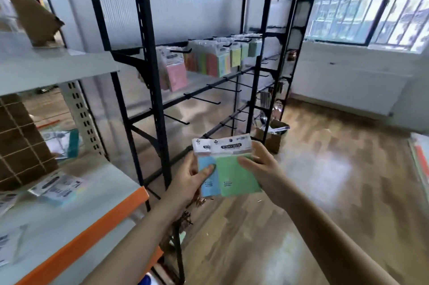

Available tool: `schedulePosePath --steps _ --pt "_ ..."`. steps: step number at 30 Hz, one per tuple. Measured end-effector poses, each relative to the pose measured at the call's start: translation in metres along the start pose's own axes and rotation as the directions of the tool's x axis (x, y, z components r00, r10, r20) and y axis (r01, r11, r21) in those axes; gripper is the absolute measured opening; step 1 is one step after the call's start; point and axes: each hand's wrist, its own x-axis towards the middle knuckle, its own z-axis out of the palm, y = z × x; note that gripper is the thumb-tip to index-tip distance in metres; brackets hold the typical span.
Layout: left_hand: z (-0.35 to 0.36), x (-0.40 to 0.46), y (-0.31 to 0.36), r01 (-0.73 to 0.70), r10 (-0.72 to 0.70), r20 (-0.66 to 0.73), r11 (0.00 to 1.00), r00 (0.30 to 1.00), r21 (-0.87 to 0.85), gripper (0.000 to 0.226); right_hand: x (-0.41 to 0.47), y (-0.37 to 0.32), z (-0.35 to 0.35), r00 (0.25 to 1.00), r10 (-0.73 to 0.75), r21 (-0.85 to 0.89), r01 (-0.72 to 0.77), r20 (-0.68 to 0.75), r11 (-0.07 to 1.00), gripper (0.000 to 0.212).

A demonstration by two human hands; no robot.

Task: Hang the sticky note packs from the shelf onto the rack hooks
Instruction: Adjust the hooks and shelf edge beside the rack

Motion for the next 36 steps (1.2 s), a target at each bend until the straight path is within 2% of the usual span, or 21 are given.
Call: schedulePosePath --steps 4,8,11,14,16,18,20,23,28,31,36 --pt "0.015 0.059 0.002 -0.028 0.028 -0.016 0.999 0.999 -0.026 0.022 0.036 -0.006 -0.033 0.996 -0.008 0.179 0.025 -0.093 0.983 0.016" --pt "0.026 0.120 0.007 -0.102 0.103 -0.022 0.995 0.994 0.013 0.022 0.085 -0.019 -0.060 0.985 -0.047 0.169 0.076 -0.166 0.983 0.025" --pt "0.031 0.163 0.011 -0.133 0.133 -0.025 0.991 0.991 0.015 0.018 0.130 -0.031 -0.072 0.988 -0.040 0.142 0.062 -0.150 0.988 0.030" --pt "0.034 0.205 0.018 -0.165 0.165 -0.033 0.986 0.986 0.029 0.016 0.176 -0.042 -0.078 0.987 -0.004 0.118 0.023 -0.160 0.993 0.022" --pt "0.034 0.231 0.024 -0.186 0.187 -0.032 0.982 0.982 0.039 0.017 0.206 -0.043 -0.080 0.987 -0.057 0.056 0.066 -0.150 0.996 0.024" --pt "0.034 0.253 0.029 -0.192 0.193 -0.022 0.981 0.981 0.030 0.019 0.232 -0.041 -0.080 0.984 -0.127 -0.031 0.124 -0.124 0.992 0.015" --pt "0.036 0.274 0.031 -0.177 0.177 -0.008 0.984 0.984 0.006 0.025 0.253 -0.039 -0.081 0.978 -0.174 -0.084 0.164 -0.116 0.983 0.021" --pt "0.040 0.299 0.034 -0.189 0.190 -0.019 0.982 0.982 0.019 0.035 0.283 -0.037 -0.087 0.967 -0.230 -0.128 0.216 -0.111 0.968 0.015" --pt "0.049 0.336 0.030 -0.157 0.159 -0.037 0.986 0.987 0.049 0.027 0.318 -0.038 -0.100 0.962 -0.263 -0.127 0.252 -0.076 0.959 0.026" --pt "0.063 0.361 0.029 -0.173 0.175 -0.039 0.984 0.984 0.048 0.029 0.338 -0.038 -0.114 0.967 -0.256 -0.112 0.252 -0.021 0.961 0.019" --pt "0.094 0.411 0.025 -0.198 0.206 -0.085 0.976 0.975 0.095 0.020 0.379 -0.036 -0.153 0.968 -0.250 -0.035 0.250 0.004 0.968 0.037"
